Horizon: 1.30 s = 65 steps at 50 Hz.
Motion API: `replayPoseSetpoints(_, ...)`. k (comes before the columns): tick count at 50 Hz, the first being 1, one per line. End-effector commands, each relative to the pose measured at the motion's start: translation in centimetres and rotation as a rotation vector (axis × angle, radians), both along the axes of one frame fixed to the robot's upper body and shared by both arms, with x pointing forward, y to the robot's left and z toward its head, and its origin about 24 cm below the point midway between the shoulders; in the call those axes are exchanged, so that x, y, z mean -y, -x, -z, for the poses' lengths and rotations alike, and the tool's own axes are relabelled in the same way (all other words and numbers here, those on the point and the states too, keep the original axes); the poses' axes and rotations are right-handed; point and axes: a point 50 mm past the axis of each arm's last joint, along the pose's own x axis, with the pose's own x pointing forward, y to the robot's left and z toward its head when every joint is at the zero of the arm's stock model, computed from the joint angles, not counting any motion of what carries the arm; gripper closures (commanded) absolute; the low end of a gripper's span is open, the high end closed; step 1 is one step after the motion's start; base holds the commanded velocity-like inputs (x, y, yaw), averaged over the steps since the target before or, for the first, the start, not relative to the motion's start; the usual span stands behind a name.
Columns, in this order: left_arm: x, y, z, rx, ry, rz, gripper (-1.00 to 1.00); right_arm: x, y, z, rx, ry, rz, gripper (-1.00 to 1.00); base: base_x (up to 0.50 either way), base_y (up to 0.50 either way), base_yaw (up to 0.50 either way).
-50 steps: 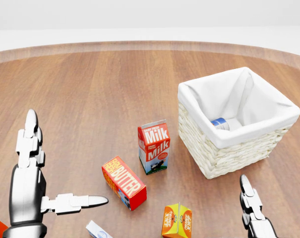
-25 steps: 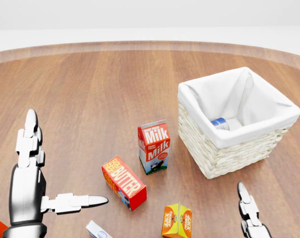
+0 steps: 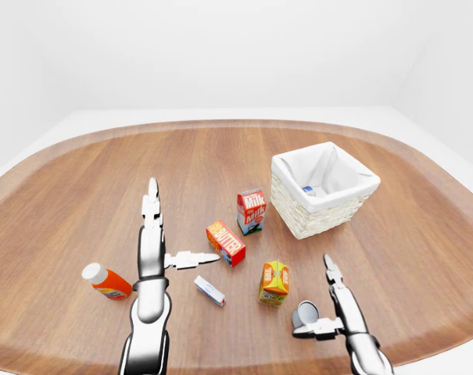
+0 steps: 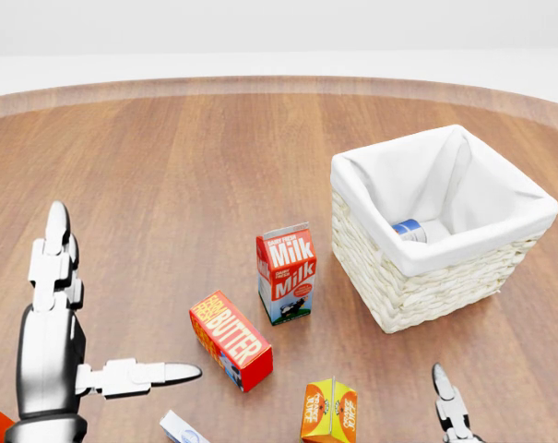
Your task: Pick up the alphabet soup and the tomato sauce, and put them in the basket.
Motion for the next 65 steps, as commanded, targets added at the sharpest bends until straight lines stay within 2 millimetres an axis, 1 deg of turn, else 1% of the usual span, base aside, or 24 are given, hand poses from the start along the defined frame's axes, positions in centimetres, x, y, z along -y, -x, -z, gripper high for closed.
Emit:
replayPoseSetpoints(1,-0.1,0.1,0.0,-0.001,0.001,-0.005,-1.00,-0.1,0.3,1.1,-0.046,0.031,0.003,-1.00,0.00,0.00,0.00)
replayPoseSetpoints(9,-0.1,0.0,0.2,-0.006,0.001,-0.007,-1.00,-0.1,0.3,1.5,-0.064,0.047,0.004,-1.00,0.00,0.00,0.00)
replayPoseSetpoints(12,-0.1,0.1,0.1,-0.005,0.000,-0.006,-1.00,-0.1,0.4,1.3,-0.056,0.044,0.001,-1.00,0.00,0.00,0.00)
replayPoseSetpoints(22,-0.1,0.0,0.1,-0.005,-0.001,-0.006,-1.00,-0.1,0.4,2.0,-0.084,0.063,0.004,-1.00,0.00,0.00,0.00)
replayPoseSetpoints(25,-0.1,0.1,0.2,-0.009,-0.001,-0.007,-1.00,0.0,0.5,2.5,-0.106,0.073,0.008,-1.00,0.00,0.00,0.00)
replayPoseSetpoints(33,-0.1,0.1,0.3,-0.011,-0.001,-0.008,-1.00,0.1,0.6,3.0,-0.124,0.088,0.011,-1.00,0.00,0.00,0.00)
replayPoseSetpoints(39,-0.1,0.1,0.3,-0.011,-0.001,-0.008,-1.00,0.0,0.6,2.9,-0.119,0.089,0.008,-1.00,0.00,0.00,0.00)
replayPoseSetpoints(44,-0.1,0.1,0.3,-0.011,0.000,-0.008,-1.00,0.1,0.6,3.2,-0.133,0.098,0.012,-1.00,0.00,0.00,0.00)
replayPoseSetpoints(49,-0.1,0.1,0.3,-0.011,-0.001,-0.008,-1.00,-0.1,0.6,3.0,-0.124,0.098,0.005,-1.00,0.00,0.00,0.00)
replayPoseSetpoints(65,-0.1,0.1,0.3,-0.011,-0.001,-0.008,-1.00,0.1,0.8,4.3,-0.176,0.139,0.008,-1.00,0.00,0.00,0.00)
